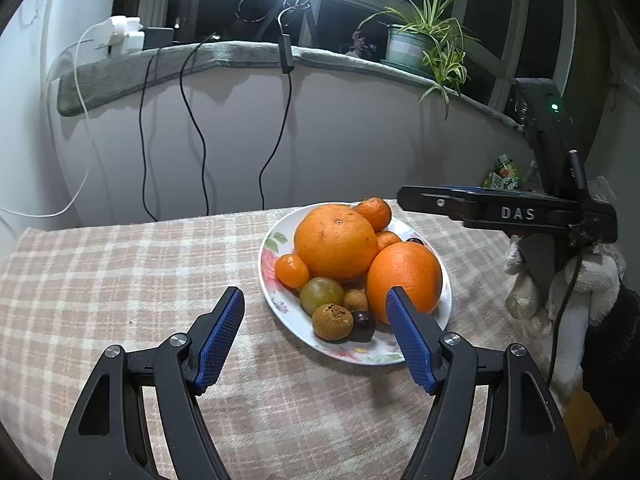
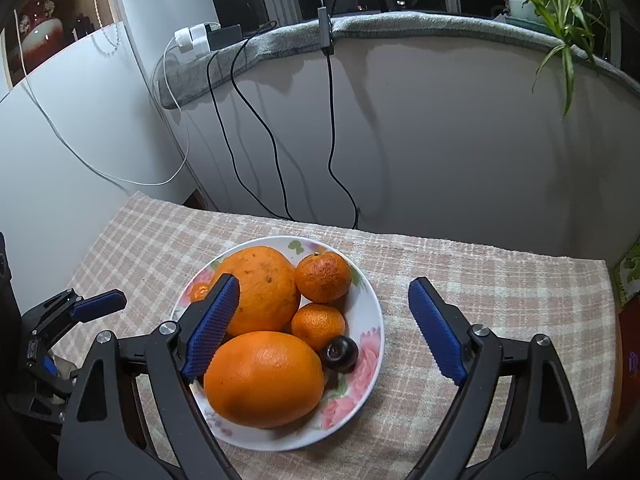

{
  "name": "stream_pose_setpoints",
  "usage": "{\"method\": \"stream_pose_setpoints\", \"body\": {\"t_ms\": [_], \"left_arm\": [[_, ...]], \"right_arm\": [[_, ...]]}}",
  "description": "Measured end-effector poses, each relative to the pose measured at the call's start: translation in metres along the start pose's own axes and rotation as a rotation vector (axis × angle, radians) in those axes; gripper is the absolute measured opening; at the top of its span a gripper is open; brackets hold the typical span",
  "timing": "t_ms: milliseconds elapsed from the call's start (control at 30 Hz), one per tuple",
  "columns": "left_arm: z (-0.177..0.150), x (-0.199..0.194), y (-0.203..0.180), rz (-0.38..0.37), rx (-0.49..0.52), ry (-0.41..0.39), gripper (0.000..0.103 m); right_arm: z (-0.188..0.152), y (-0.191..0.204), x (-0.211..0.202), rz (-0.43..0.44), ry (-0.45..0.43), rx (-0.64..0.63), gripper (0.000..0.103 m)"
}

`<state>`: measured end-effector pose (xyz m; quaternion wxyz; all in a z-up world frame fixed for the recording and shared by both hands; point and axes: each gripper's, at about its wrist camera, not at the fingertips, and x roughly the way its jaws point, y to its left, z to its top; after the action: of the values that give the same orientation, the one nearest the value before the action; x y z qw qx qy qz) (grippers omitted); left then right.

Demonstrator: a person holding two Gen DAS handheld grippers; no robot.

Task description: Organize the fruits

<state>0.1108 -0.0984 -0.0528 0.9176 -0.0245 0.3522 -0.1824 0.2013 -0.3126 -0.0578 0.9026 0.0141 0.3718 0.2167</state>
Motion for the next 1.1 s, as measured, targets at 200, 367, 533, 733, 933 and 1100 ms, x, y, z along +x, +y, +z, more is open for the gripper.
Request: {"method": "stream_pose_setpoints", "body": {"t_ms": [200, 367, 533, 733, 933, 1100], "left_arm": [[-0.002, -0.008, 0.003, 0.016, -0.018, -0.011, 0.073], [-0.003, -0.014, 0.006, 0.038, -0.045, -0.009, 0.074], [-0.007, -0.025, 0.007, 0.056, -0.059, -0.025, 0.081], [-0.01, -0.037, 0.005, 0.079, -0.066, -0.048, 0.081], [-0.011, -0.039, 0.004, 0.104, -0.065, -0.044, 0.082], [-0.013, -0.041, 0.003, 0.105, -0.063, -0.047, 0.082]], "right_arm": [[-0.006, 0.003, -0.013, -0.02, -0.018, -0.002, 0.089], [-0.014, 0.009, -0.026, -0.02, -0.048, 0.007, 0.09], [-0.028, 0.013, -0.043, -0.068, -0.112, 0.007, 0.103], [-0.04, 0.016, -0.06, -0.096, -0.145, 0.026, 0.103], [-0.05, 0.022, -0.07, -0.085, -0.156, 0.029, 0.103], [-0.054, 0.024, -0.075, -0.076, -0.162, 0.04, 0.103]]}}
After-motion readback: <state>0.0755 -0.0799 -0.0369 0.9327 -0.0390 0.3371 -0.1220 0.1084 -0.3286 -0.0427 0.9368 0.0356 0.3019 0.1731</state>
